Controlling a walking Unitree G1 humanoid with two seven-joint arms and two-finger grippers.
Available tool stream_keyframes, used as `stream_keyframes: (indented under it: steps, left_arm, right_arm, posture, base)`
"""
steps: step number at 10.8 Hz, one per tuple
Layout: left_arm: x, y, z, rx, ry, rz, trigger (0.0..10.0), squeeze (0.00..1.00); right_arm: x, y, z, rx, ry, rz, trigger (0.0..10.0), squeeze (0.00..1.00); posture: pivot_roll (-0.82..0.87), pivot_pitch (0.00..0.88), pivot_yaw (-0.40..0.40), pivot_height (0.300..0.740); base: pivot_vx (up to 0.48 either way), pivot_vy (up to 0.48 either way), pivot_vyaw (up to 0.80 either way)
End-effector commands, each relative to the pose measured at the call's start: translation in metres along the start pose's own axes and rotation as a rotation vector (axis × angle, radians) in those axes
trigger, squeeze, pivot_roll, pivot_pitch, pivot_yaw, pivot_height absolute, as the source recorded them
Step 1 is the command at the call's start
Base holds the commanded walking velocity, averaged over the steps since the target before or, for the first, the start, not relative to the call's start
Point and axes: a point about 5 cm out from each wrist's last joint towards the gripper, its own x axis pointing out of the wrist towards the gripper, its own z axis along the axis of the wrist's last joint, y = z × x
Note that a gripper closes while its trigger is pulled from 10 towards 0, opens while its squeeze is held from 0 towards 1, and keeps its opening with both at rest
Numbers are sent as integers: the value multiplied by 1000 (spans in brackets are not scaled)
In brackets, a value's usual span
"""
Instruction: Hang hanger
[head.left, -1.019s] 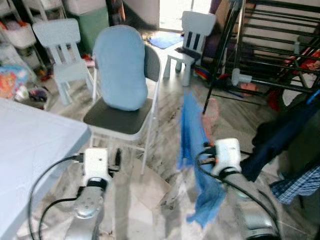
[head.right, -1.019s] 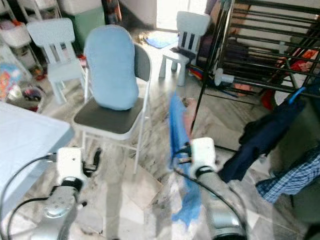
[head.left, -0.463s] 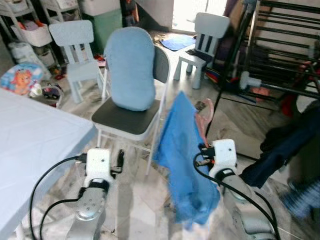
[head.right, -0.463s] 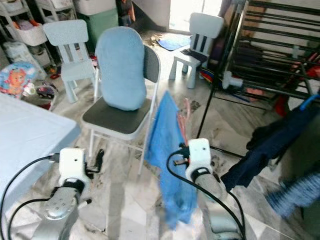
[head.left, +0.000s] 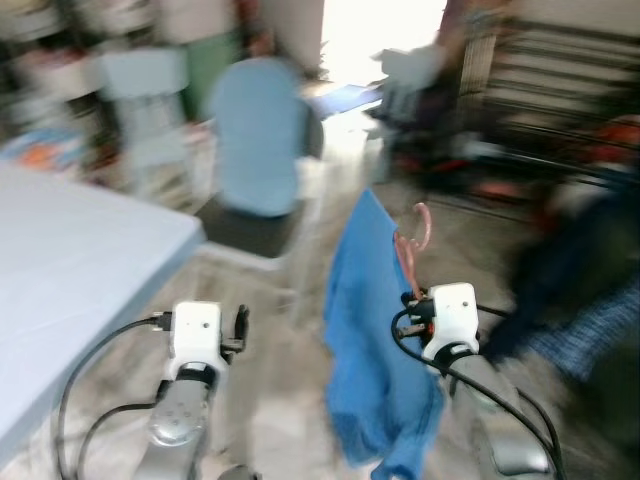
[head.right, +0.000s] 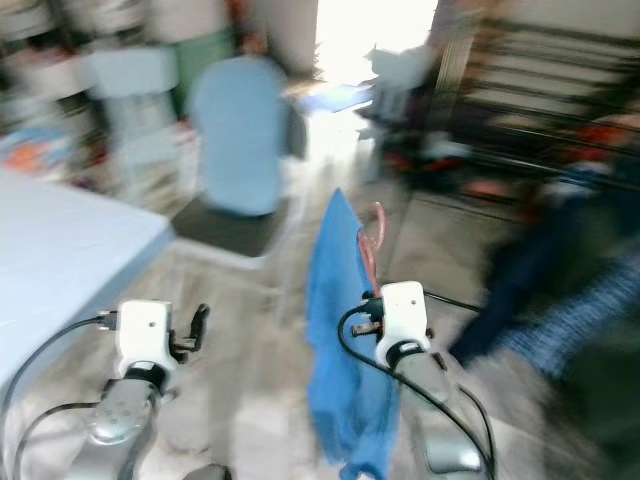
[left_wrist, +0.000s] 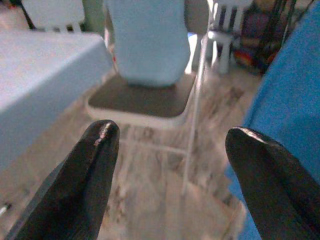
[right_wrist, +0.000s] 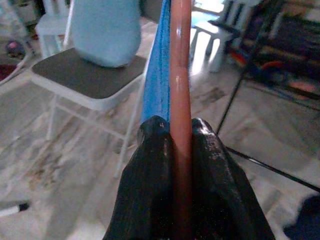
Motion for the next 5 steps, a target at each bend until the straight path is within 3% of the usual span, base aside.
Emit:
stream_keyframes:
  steps: [1,5]
  left_arm:
    - [-4,-3,-3,-5,16,-4,10000,0]
    - [-1,-4,0,-1,9,-3,10000,0]
  right_arm:
    - [3,-1,14,-13,-52,-1,10000,0]
    - [6,0,17,-18,-57,5,10000,0]
  posture:
    - [-67,0,-43,740]
    - [-65,0,-43,740]
  base:
    - [-390,0,0]
    - [-389,0,0]
